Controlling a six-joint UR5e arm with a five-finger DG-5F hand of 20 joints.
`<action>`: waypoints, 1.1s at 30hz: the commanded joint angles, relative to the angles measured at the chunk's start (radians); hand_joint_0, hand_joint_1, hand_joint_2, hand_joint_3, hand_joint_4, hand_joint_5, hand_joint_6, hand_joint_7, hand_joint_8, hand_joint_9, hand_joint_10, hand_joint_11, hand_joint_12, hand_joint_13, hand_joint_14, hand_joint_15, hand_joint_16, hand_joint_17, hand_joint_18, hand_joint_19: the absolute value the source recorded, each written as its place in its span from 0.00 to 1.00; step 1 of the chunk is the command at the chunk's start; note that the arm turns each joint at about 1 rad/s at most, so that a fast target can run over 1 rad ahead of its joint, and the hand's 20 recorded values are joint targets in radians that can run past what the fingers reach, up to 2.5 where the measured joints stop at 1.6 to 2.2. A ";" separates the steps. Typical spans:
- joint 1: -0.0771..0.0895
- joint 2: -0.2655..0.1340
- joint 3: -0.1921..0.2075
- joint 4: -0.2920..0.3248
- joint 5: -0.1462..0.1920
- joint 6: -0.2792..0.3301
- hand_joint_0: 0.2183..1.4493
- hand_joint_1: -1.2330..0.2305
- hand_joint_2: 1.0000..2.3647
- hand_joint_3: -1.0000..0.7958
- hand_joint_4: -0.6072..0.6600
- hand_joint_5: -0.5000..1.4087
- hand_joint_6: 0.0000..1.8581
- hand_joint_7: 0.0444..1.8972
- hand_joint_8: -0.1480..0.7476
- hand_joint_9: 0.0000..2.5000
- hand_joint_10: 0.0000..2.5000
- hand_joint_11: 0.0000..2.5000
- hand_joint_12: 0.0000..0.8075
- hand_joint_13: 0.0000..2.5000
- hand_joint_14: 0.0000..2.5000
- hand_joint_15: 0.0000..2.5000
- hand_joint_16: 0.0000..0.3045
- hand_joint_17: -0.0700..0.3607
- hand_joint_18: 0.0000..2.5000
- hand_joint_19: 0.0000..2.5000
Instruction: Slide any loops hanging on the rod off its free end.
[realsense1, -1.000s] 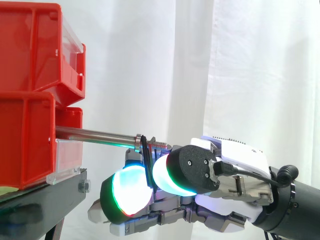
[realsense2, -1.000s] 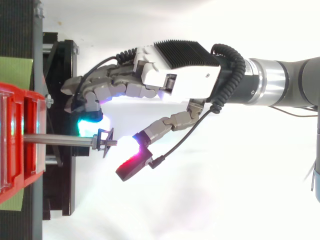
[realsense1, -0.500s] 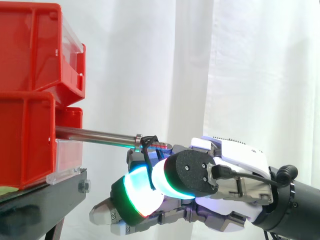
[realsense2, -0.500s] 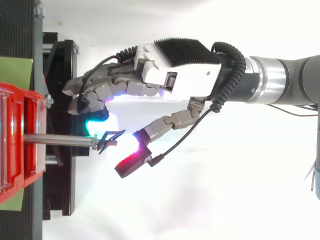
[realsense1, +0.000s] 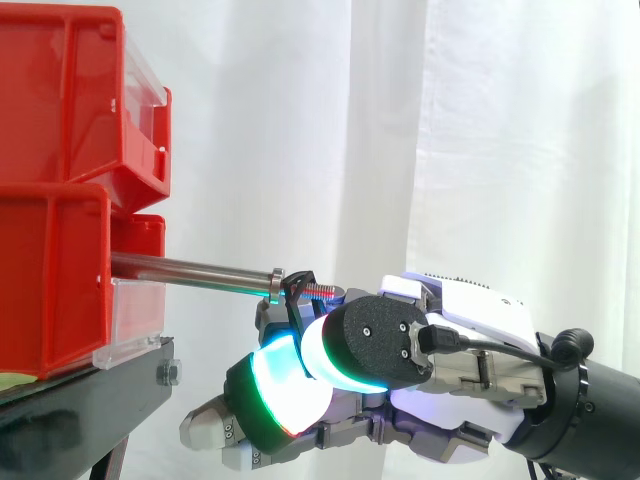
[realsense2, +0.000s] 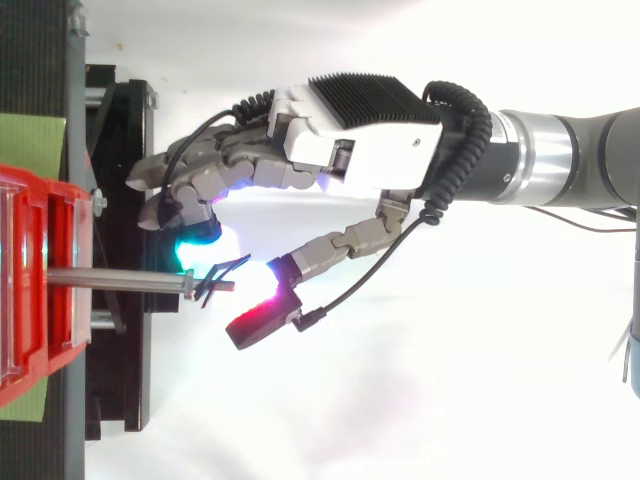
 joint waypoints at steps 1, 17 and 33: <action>0.000 0.001 0.000 -0.001 -0.003 0.017 0.27 0.42 0.02 0.54 0.61 0.15 0.45 0.73 0.55 0.28 0.00 0.06 0.44 0.21 0.00 0.00 0.16 0.42 0.20 0.02; -0.009 0.064 -0.001 -0.296 -0.071 -0.008 0.26 0.43 0.02 0.54 0.62 0.15 0.45 0.73 0.55 0.28 0.00 0.06 0.44 0.20 0.00 0.00 0.16 0.42 0.20 0.02; -0.029 0.125 -0.001 -0.475 -0.094 0.003 0.26 0.43 0.02 0.54 0.62 0.15 0.45 0.73 0.55 0.28 0.00 0.07 0.44 0.20 0.00 0.00 0.16 0.42 0.20 0.02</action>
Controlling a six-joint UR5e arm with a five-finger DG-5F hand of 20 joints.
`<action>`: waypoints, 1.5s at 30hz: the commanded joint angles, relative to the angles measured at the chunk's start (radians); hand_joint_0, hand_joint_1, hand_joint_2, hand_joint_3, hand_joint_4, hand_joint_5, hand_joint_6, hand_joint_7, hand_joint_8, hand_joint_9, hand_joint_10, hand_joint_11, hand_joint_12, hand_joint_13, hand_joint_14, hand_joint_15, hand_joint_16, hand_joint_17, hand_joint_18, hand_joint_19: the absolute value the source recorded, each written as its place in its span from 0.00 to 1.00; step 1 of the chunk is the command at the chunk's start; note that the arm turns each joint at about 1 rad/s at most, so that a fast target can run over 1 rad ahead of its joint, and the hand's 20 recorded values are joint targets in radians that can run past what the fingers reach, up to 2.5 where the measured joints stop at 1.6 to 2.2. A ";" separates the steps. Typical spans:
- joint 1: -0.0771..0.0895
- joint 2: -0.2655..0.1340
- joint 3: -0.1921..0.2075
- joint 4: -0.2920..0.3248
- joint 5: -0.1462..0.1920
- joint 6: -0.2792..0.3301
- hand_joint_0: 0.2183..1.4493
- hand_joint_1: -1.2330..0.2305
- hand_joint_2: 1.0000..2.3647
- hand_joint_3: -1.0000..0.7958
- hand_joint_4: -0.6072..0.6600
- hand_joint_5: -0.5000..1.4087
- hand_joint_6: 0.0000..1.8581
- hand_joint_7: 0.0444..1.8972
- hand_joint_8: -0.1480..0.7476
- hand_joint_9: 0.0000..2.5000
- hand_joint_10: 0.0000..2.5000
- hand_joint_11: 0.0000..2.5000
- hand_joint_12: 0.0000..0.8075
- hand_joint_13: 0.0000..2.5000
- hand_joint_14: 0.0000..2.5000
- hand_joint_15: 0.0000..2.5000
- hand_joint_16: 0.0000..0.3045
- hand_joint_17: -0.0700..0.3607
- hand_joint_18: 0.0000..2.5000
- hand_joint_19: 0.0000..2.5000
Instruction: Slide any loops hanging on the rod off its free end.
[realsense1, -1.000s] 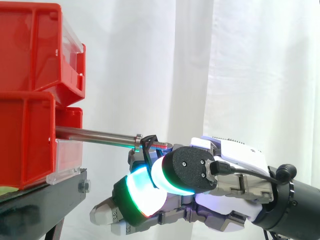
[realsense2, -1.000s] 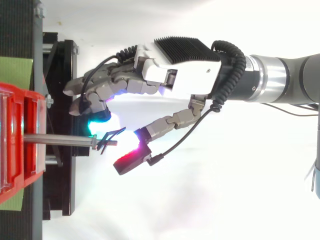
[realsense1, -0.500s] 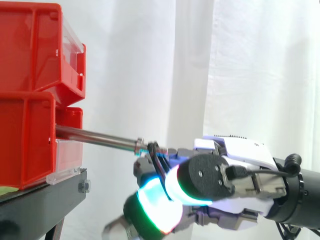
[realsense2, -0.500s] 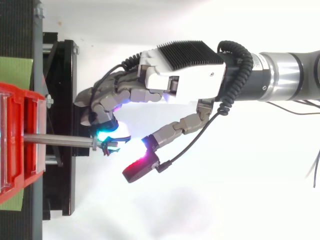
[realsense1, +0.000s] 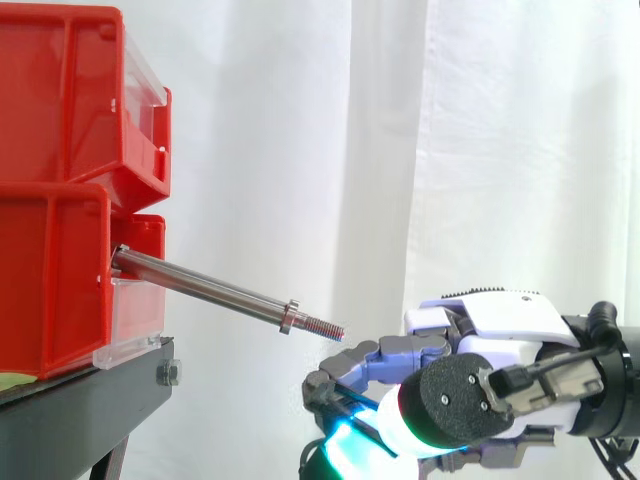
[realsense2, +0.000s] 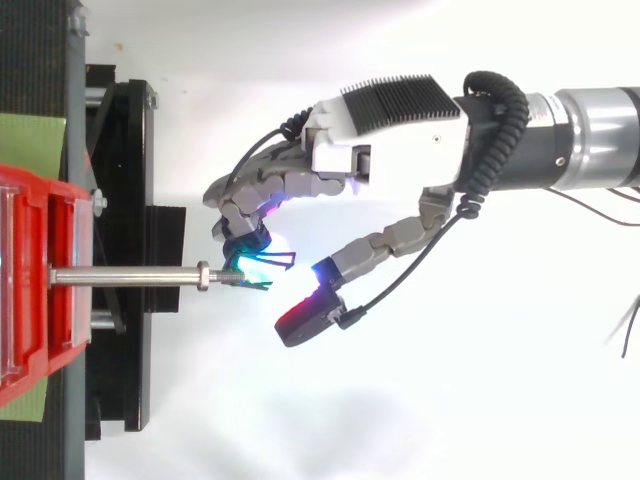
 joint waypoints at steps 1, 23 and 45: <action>-0.005 0.024 0.000 -0.063 0.000 -0.002 0.26 0.43 0.02 0.53 0.62 0.15 0.45 0.73 0.55 0.28 0.00 0.06 0.44 0.20 0.00 0.00 0.16 0.42 0.20 0.02; -0.017 0.063 0.000 -0.330 0.023 0.271 0.34 0.29 0.00 0.32 0.65 0.15 0.43 0.72 0.53 0.27 0.00 0.06 0.43 0.22 0.00 0.00 0.16 0.42 0.23 0.01; -0.017 0.063 0.000 -0.359 0.045 0.350 0.28 0.44 0.01 0.33 0.65 0.17 0.41 0.74 0.54 0.28 0.00 0.07 0.43 0.21 0.00 0.00 0.16 0.41 0.20 0.02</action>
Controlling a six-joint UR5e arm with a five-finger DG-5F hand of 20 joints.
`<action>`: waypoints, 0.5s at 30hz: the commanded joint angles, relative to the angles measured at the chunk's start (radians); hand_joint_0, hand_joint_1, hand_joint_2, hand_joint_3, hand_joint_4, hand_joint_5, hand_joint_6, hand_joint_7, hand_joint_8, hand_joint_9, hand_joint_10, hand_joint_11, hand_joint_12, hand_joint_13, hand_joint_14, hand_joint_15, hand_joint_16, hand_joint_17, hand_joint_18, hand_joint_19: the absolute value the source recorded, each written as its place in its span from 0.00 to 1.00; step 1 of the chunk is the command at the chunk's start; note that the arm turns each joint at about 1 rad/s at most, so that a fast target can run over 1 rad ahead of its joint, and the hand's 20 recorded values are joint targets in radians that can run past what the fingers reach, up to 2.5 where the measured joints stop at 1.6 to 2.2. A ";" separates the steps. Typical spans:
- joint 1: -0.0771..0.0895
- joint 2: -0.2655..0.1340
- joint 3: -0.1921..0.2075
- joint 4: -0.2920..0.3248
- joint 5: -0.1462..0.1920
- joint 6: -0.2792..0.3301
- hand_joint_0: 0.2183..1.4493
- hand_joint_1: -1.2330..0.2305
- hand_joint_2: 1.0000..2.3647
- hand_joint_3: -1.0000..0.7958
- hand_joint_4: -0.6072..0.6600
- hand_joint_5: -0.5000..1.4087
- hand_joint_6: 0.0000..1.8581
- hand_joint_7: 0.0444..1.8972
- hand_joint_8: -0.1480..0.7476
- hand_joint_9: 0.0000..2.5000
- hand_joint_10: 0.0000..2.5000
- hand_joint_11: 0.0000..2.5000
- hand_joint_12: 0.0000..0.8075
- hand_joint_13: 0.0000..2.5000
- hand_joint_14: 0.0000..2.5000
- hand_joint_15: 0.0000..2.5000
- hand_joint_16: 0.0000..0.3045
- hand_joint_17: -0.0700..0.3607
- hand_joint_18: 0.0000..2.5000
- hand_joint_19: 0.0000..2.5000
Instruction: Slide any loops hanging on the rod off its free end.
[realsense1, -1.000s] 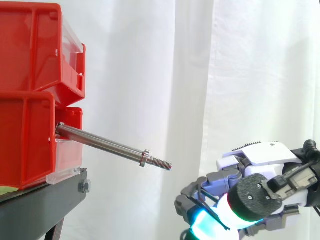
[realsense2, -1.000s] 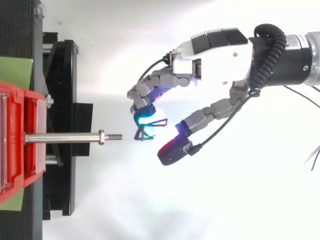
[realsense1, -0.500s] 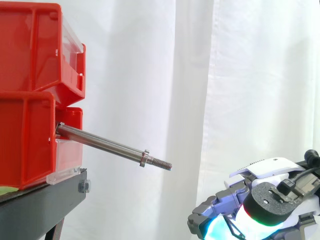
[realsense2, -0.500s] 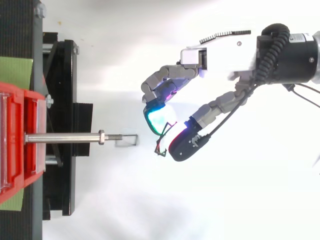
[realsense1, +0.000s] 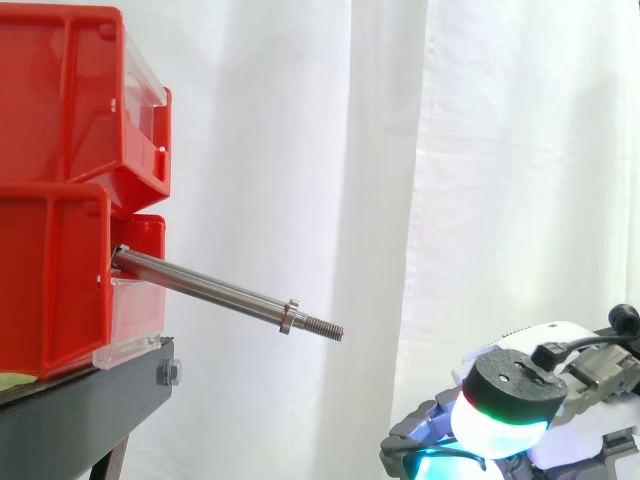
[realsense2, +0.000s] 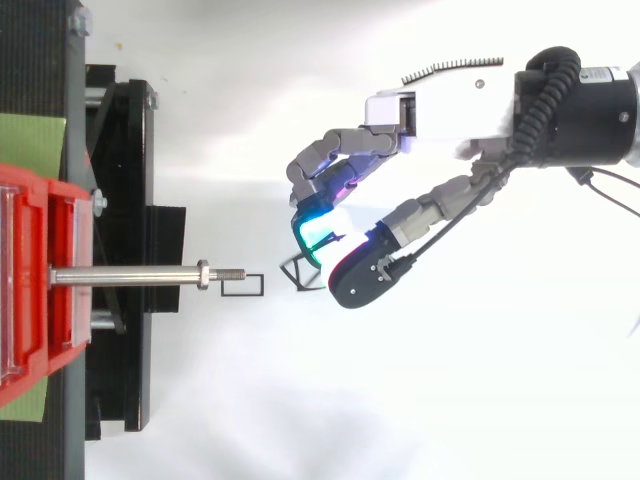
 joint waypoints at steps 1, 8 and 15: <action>-0.001 0.000 0.000 0.000 0.001 0.000 0.28 0.45 0.01 0.33 0.65 0.18 0.40 0.73 0.54 0.28 0.00 0.07 0.43 0.21 0.00 0.00 0.16 0.41 0.20 0.03; -0.001 0.000 0.000 -0.008 0.000 0.002 0.30 0.38 0.01 0.36 0.64 0.18 0.40 0.75 0.55 0.29 0.00 0.07 0.43 0.21 0.00 0.00 0.16 0.41 0.20 0.02; -0.004 0.000 0.000 -0.009 0.000 0.025 0.34 0.27 0.01 0.38 0.64 0.16 0.41 0.73 0.53 0.28 0.00 0.07 0.43 0.21 0.00 0.00 0.16 0.41 0.20 0.01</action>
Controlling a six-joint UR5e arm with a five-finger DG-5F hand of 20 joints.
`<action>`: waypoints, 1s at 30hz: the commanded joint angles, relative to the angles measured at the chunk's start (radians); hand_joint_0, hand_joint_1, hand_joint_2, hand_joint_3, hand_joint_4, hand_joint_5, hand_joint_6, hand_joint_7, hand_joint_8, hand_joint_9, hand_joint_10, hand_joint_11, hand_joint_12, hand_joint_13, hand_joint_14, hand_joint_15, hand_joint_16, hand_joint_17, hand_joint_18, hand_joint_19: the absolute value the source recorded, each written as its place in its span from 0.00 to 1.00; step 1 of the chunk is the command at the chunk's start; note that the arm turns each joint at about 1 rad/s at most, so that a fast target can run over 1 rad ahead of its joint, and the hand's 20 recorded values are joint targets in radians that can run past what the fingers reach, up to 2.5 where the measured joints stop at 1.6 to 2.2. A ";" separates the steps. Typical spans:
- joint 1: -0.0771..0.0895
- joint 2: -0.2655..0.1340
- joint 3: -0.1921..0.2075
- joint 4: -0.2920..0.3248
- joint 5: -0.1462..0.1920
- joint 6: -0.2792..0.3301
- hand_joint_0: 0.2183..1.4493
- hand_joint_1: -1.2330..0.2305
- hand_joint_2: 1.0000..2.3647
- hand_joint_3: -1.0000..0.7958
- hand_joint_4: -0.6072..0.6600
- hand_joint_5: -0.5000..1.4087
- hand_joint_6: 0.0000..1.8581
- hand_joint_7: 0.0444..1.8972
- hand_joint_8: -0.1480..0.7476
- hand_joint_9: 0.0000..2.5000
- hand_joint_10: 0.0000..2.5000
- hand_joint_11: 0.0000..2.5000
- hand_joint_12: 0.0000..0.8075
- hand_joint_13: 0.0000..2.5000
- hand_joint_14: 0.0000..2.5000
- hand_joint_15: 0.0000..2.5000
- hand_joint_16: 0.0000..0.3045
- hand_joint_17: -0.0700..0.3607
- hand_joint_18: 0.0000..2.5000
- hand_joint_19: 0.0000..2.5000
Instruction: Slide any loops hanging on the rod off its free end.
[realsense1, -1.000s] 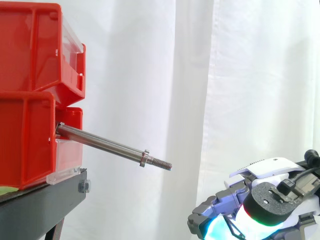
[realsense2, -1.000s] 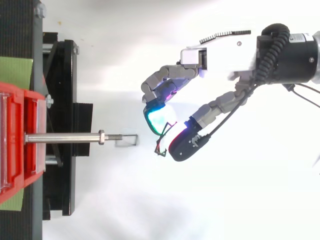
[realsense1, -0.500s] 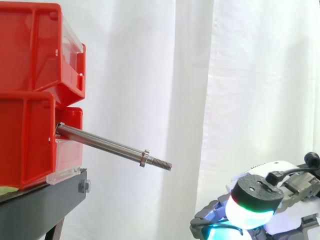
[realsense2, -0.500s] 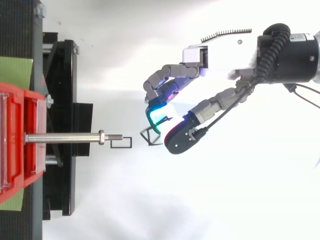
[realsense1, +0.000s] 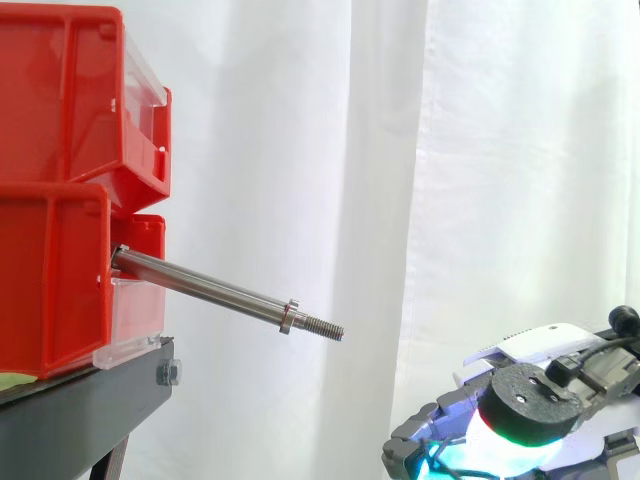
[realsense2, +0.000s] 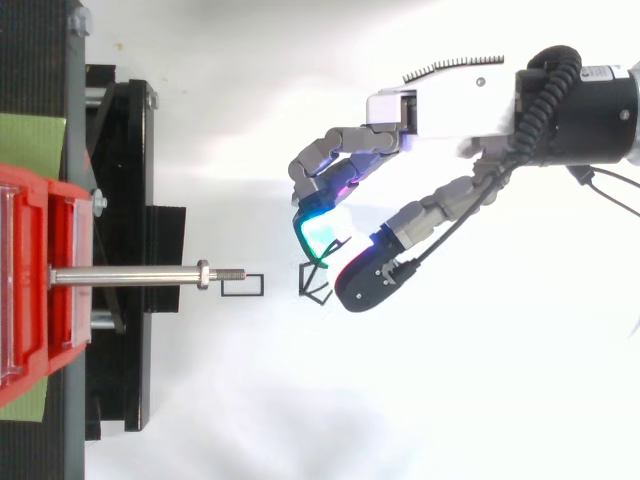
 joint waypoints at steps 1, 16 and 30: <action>-0.003 0.000 0.000 -0.001 0.000 0.010 0.34 0.26 0.01 0.37 0.65 0.16 0.41 0.73 0.53 0.28 0.00 0.07 0.43 0.21 0.00 0.00 0.16 0.41 0.20 0.01; -0.003 0.002 0.000 -0.024 0.000 0.035 0.33 0.28 0.00 0.28 0.68 0.16 0.42 0.72 0.53 0.29 0.00 0.07 0.43 0.22 0.00 0.00 0.16 0.41 0.23 0.01; -0.003 0.002 0.000 -0.038 0.000 0.053 0.27 0.38 0.02 0.45 0.60 0.17 0.42 0.73 0.53 0.30 0.00 0.08 0.42 0.20 0.00 0.00 0.15 0.40 0.19 0.01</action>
